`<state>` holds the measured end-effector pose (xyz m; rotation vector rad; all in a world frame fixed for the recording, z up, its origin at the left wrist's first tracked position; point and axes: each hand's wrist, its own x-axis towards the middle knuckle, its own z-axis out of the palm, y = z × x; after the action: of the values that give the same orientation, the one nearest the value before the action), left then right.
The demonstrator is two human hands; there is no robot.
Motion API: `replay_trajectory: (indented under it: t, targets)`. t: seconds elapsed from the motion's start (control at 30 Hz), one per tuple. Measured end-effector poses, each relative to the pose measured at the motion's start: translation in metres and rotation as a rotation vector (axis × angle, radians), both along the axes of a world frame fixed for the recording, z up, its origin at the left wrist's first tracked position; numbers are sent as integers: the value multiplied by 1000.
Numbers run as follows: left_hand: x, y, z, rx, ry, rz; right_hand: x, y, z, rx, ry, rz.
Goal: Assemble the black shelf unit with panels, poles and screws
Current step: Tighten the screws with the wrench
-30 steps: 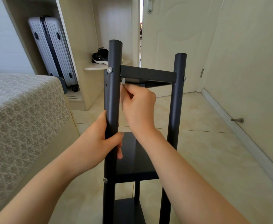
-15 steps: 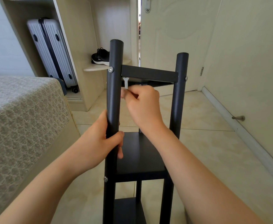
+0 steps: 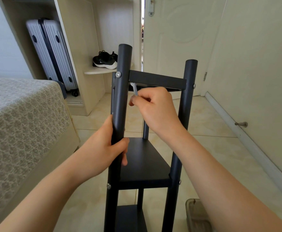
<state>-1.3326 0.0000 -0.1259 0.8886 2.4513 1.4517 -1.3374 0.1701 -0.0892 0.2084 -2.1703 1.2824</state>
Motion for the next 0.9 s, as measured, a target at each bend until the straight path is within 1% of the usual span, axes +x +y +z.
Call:
replay_trajectory:
  t: [0.2,0.43,0.7,0.9]
  targets:
    - [-1,1,-2,-4,11,-9,-3,-6,-1,44,41,-55]
    - [-2,-1,-1,24,-24,-14,-14,-13,-10,71,108,-118]
    - [-5,-5,-2,19,6,-20,-26,-21,-23,120,337,-215]
    - [-6,-6,-2,19,7,-40,-34,-26,-24,71,404,-257]
